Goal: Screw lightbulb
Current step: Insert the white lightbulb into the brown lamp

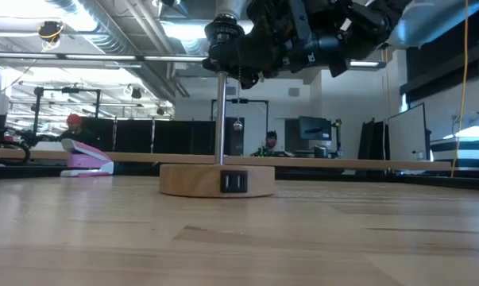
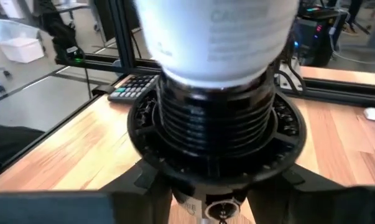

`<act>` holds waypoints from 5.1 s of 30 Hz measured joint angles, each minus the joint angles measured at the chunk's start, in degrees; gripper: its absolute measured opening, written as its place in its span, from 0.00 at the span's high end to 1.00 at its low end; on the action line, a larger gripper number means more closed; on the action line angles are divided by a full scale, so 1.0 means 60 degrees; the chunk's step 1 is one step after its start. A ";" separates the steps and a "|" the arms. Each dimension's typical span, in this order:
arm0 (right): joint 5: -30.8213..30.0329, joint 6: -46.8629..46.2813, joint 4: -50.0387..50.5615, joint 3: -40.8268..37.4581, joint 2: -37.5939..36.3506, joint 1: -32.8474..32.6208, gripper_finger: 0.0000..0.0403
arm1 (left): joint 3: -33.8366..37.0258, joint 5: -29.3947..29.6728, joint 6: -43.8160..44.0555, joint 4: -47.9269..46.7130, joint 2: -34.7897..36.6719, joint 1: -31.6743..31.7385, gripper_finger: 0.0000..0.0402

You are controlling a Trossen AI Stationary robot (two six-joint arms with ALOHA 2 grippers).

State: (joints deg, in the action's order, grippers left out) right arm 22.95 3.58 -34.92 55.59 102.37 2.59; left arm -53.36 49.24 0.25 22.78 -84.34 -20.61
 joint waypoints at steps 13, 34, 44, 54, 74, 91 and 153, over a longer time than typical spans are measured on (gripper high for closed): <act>-0.0712 0.0289 0.2478 0.0007 -0.1600 0.0316 0.05 | -0.0033 -0.0145 0.0157 0.0114 0.0037 -0.0046 0.40; -0.5053 0.1049 0.5320 0.0013 -0.4184 -0.0404 0.04 | -0.0033 0.0117 0.0427 0.0145 0.0040 -0.0057 0.40; -0.5946 0.0368 0.5729 0.0000 -0.4203 -0.0404 0.04 | -0.0033 0.0126 0.0461 0.0162 0.0048 -0.0057 0.40; -0.7968 0.0233 0.5197 -0.0878 -0.4106 -0.1870 0.04 | -0.0033 0.0188 0.0700 0.0162 0.0051 -0.0057 0.40; -0.6406 -0.0622 -0.4207 -0.3428 -0.0657 -0.2125 0.05 | -0.0040 0.0242 0.0766 0.0089 0.0051 -0.0046 0.40; -0.7306 -0.0300 -0.3899 -0.2156 0.0408 -0.2035 0.25 | -0.0040 0.0400 0.1115 0.0040 0.0055 0.0001 0.40; 0.2524 -0.0772 -0.0370 -0.0550 -0.1782 -0.1902 0.63 | -0.0350 -0.7712 -0.0523 0.2267 0.0048 0.1081 0.40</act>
State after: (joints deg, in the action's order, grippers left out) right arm 38.10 -1.05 -37.14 52.29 91.68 -8.82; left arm -55.46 2.97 -2.89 36.38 -84.05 -14.12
